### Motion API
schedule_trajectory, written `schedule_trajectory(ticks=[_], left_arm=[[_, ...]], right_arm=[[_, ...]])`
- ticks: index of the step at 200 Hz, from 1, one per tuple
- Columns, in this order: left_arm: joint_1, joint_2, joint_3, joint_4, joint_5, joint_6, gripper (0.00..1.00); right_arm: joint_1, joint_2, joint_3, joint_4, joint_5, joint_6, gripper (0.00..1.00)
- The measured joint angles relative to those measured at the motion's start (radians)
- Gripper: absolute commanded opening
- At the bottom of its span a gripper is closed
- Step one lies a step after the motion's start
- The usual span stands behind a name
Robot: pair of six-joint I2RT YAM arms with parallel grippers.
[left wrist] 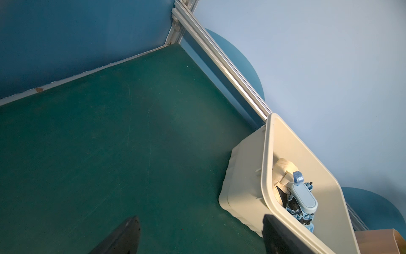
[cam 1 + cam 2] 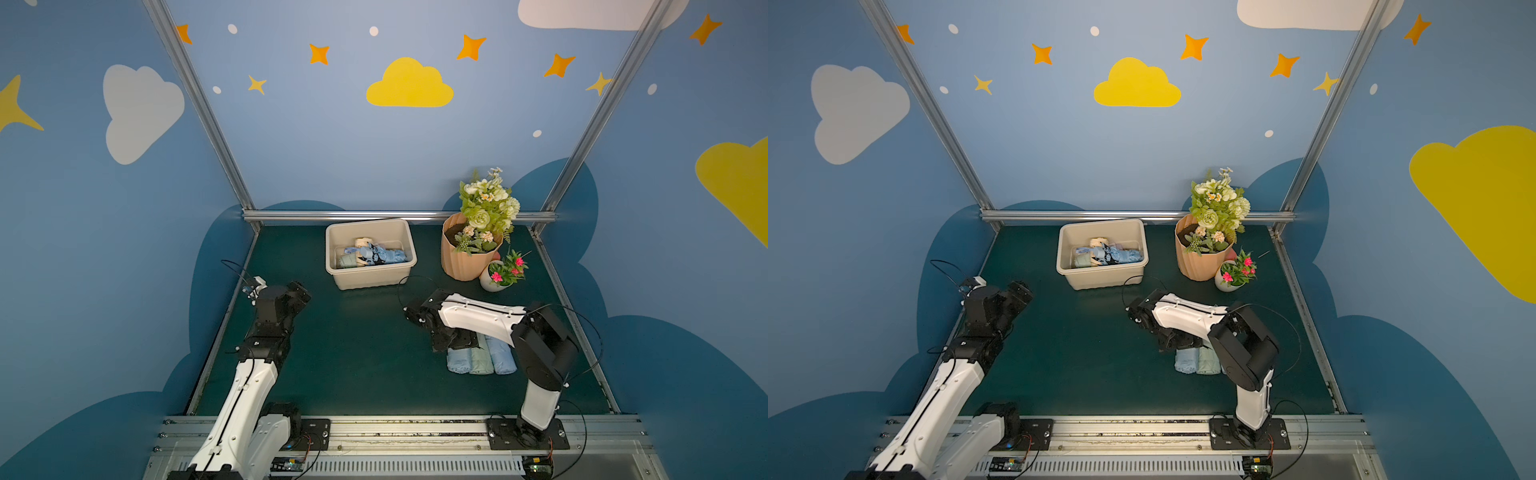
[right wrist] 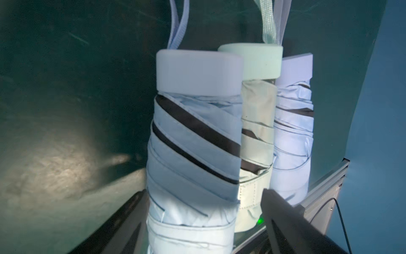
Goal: Put the umbrella into the storage box
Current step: Pick up the umbrella from the center of the board.
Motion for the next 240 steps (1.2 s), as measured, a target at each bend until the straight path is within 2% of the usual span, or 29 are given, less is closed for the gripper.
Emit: schedule_trajectory(ticks=[45, 113, 199, 240], left_arm=[[0.000, 0.000, -0.002, -0.002, 0.000, 0.000, 0.92], [0.000, 0.000, -0.002, -0.002, -0.002, -0.001, 0.92], [0.000, 0.000, -0.002, -0.001, -0.006, 0.000, 0.92], [0.001, 0.000, -0.002, -0.001, -0.014, 0.000, 0.92]], right_arm=[[0.000, 0.035, 0.008, 0.001, 0.003, 0.012, 0.76], [0.000, 0.056, -0.004, 0.011, 0.003, 0.022, 0.72], [0.003, 0.062, -0.018, 0.027, 0.004, 0.027, 0.58], [0.012, 0.048, -0.020, 0.027, 0.010, 0.029, 0.56]])
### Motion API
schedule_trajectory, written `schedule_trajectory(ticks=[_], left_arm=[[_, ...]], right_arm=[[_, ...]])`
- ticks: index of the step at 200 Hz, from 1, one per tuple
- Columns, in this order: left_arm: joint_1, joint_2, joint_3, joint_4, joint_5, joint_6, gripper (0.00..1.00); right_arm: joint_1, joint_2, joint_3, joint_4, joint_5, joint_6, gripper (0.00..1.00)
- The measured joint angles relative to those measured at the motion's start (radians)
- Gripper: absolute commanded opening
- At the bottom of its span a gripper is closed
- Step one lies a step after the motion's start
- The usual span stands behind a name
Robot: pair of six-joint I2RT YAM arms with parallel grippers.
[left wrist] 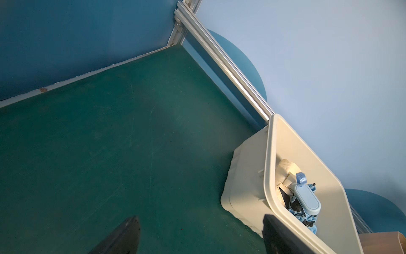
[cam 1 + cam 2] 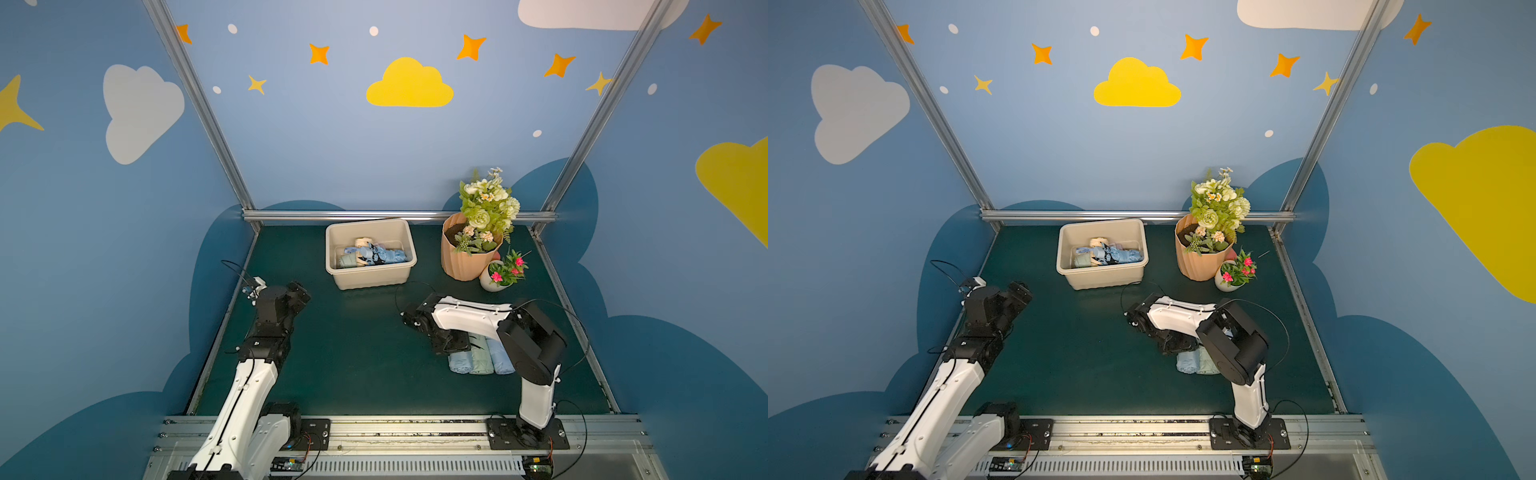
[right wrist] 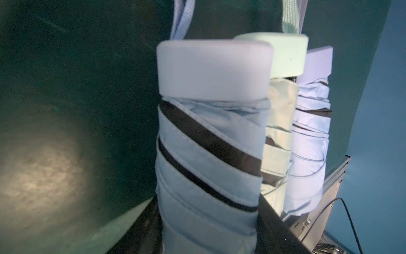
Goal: Put the umbrella into the storage box
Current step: Pick up the umbrella from the center of the board.
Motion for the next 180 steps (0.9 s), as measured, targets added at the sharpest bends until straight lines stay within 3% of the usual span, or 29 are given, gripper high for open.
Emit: schedule_trajectory(ticks=[33, 80, 136, 180], left_arm=[[0.000, 0.000, 0.000, 0.000, -0.008, 0.000, 0.92], [0.001, 0.000, 0.000, 0.000, -0.011, -0.001, 0.92], [0.005, 0.005, 0.000, 0.000, -0.013, -0.003, 0.92], [0.005, 0.018, 0.000, 0.004, -0.015, -0.010, 0.92]], right_arm=[[0.019, -0.063, -0.019, 0.012, 0.031, -0.002, 0.53], [0.026, -0.267, -0.057, 0.091, 0.087, -0.065, 0.48], [-0.008, -0.467, -0.072, 0.286, 0.109, -0.249, 0.46], [-0.089, -0.584, -0.075, 0.486, 0.032, -0.456, 0.47]])
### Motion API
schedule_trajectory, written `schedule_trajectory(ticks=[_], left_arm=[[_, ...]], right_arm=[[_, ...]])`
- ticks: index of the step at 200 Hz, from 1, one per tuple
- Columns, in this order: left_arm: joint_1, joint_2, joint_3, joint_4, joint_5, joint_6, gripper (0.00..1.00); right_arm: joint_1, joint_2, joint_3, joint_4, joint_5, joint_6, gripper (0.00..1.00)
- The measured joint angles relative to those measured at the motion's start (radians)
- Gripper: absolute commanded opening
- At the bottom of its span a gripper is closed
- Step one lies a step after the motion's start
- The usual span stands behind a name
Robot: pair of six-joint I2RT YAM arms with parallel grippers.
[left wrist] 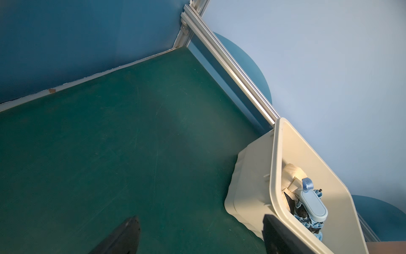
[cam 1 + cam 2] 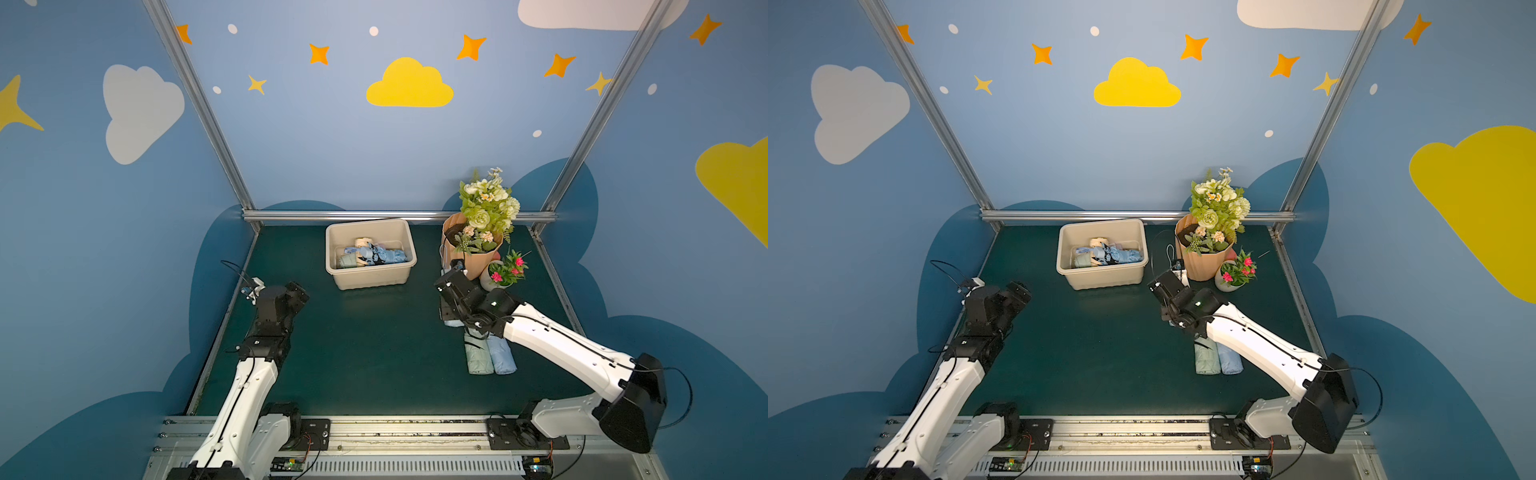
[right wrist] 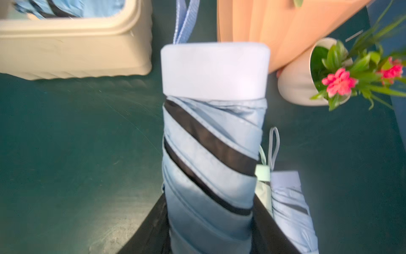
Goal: Put the umbrella into the storage box
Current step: Pick up the umbrella from the center of the board, then place the umbrella in the storage box.
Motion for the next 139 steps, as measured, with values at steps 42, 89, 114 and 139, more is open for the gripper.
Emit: schedule_trajectory(ticks=[42, 89, 114, 139], left_arm=[[0.000, 0.028, 0.000, 0.004, 0.013, -0.015, 0.92], [0.001, 0.031, 0.000, 0.006, 0.030, -0.014, 0.92], [0.002, 0.031, 0.000, 0.006, 0.033, -0.006, 0.92], [0.004, 0.039, 0.000, 0.006, 0.034, -0.001, 0.92]], right_arm=[[-0.057, -0.032, -0.022, 0.235, -0.152, -0.261, 0.48], [-0.161, 0.087, 0.124, 0.324, -0.368, -0.504, 0.48], [-0.218, 0.157, 0.219, 0.341, -0.484, -0.603, 0.50], [-0.260, 0.228, 0.311, 0.341, -0.594, -0.746, 0.50]])
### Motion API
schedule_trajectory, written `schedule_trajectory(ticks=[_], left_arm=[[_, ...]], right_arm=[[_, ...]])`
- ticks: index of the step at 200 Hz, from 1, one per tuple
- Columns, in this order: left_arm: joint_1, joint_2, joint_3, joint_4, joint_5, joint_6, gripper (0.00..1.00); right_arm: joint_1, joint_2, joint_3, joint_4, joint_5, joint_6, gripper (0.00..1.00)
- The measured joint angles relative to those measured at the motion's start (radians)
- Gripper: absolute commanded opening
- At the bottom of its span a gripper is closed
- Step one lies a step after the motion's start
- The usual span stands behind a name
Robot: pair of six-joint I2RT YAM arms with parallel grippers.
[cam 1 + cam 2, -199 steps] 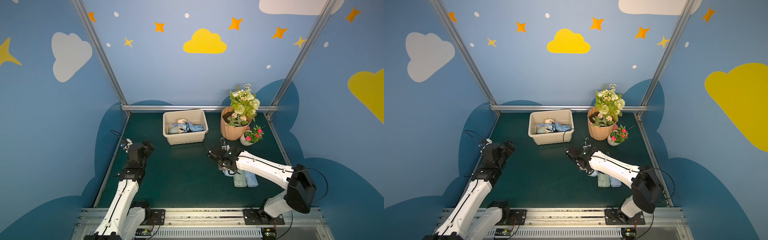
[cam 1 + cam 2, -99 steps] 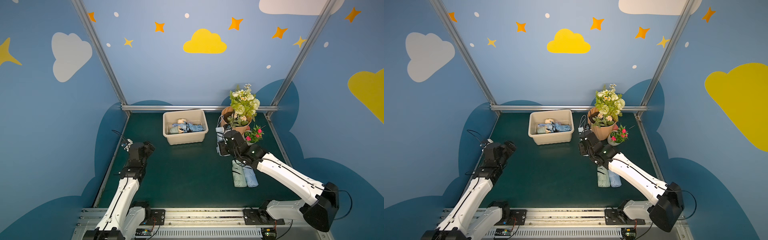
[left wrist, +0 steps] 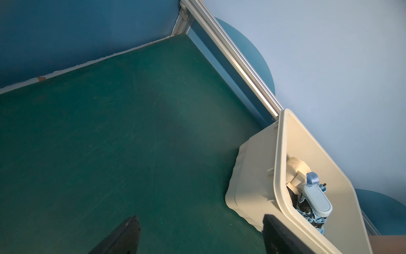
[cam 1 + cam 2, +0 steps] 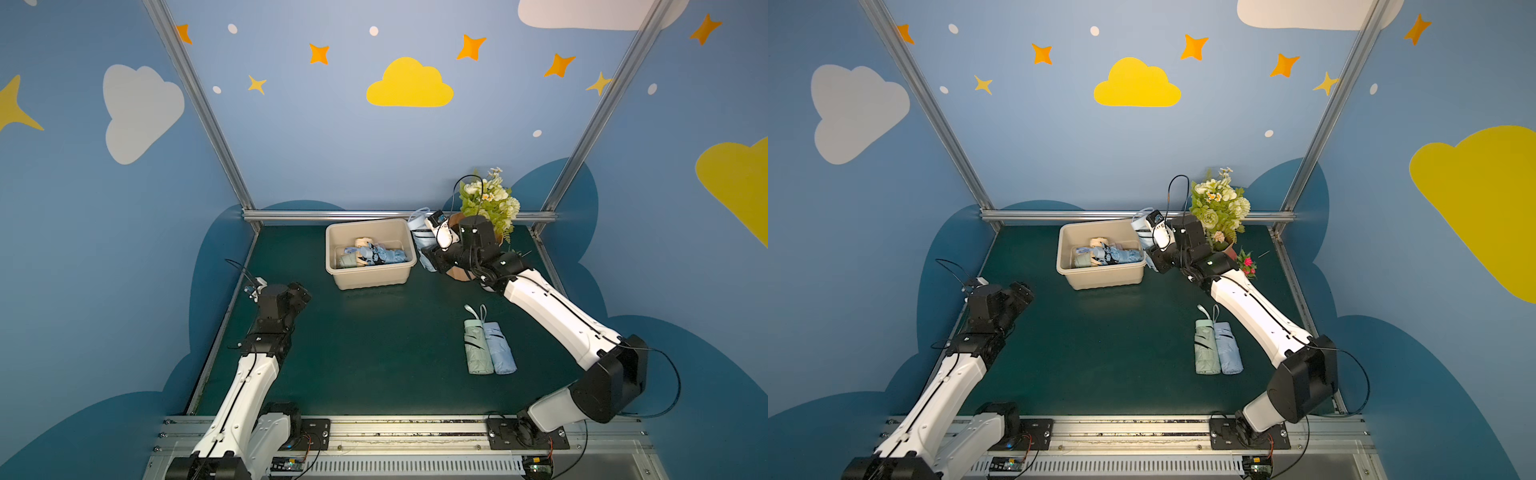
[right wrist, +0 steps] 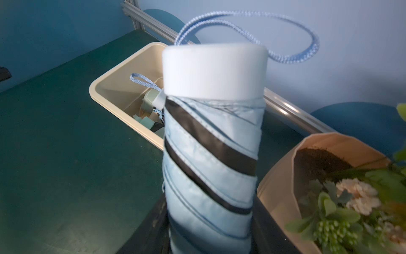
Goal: Put the umbrella into the storage box
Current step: Place the umbrella in the storage box.
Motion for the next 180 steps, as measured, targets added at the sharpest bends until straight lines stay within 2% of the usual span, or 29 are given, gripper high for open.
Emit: schedule_trajectory(ticks=[34, 78, 131, 180], left_arm=[[0.003, 0.014, 0.001, 0.000, 0.011, 0.010, 0.92], [0.003, 0.014, 0.001, -0.004, 0.021, 0.009, 0.92], [0.003, -0.021, 0.001, -0.043, 0.023, 0.009, 0.92], [0.003, -0.043, 0.001, -0.078, 0.022, 0.009, 0.92]], right_arm=[[-0.040, 0.119, 0.148, -0.042, -0.133, -0.219, 0.51], [-0.060, 0.280, 0.333, -0.107, -0.263, -0.428, 0.51], [-0.053, 0.460, 0.503, -0.158, -0.312, -0.610, 0.51], [-0.029, 0.556, 0.550, -0.185, -0.314, -0.742, 0.51]])
